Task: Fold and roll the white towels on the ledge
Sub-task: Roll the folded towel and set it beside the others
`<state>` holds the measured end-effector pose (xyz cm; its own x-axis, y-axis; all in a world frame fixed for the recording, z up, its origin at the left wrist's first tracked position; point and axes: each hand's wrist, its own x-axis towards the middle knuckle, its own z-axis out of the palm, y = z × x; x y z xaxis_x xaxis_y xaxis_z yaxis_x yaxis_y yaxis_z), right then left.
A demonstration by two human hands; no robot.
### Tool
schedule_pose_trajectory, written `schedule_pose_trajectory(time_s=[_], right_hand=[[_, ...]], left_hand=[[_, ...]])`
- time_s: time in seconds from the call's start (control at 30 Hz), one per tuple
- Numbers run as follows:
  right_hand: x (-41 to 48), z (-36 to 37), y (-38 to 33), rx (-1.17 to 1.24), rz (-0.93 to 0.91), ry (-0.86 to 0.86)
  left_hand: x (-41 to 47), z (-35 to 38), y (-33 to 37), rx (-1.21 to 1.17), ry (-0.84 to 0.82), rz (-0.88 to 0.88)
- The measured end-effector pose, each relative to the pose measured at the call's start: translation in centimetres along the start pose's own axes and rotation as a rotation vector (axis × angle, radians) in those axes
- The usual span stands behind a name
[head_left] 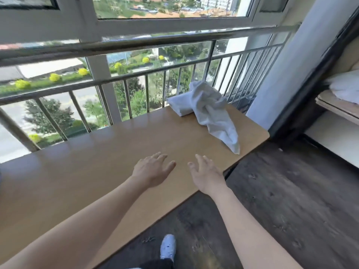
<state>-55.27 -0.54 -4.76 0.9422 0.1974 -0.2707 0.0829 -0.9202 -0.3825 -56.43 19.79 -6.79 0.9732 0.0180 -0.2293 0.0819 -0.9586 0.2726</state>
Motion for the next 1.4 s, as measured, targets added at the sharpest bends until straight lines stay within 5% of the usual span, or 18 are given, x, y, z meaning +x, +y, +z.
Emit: schedule_pose_trajectory(time_s=[0.5, 0.8, 1.03, 1.4], right_hand=[[15.0, -6.8, 13.7, 0.056, 0.139, -0.074], [26.1, -8.8, 18.1, 0.047, 0.048, -0.138], [35.3, -10.1, 22.3, 0.082, -0.093, -0.241], [44.6, -7.6, 24.4, -0.123, -0.331, -0.153]], left_hand=[[21.5, 3.3, 10.1, -0.094, -0.099, 0.005], [30.3, 4.2, 14.0, -0.126, -0.119, -0.066], [37.5, 5.9, 17.7, -0.390, -0.031, -0.320], [42.1, 9.2, 19.0, -0.739, 0.277, -0.551]])
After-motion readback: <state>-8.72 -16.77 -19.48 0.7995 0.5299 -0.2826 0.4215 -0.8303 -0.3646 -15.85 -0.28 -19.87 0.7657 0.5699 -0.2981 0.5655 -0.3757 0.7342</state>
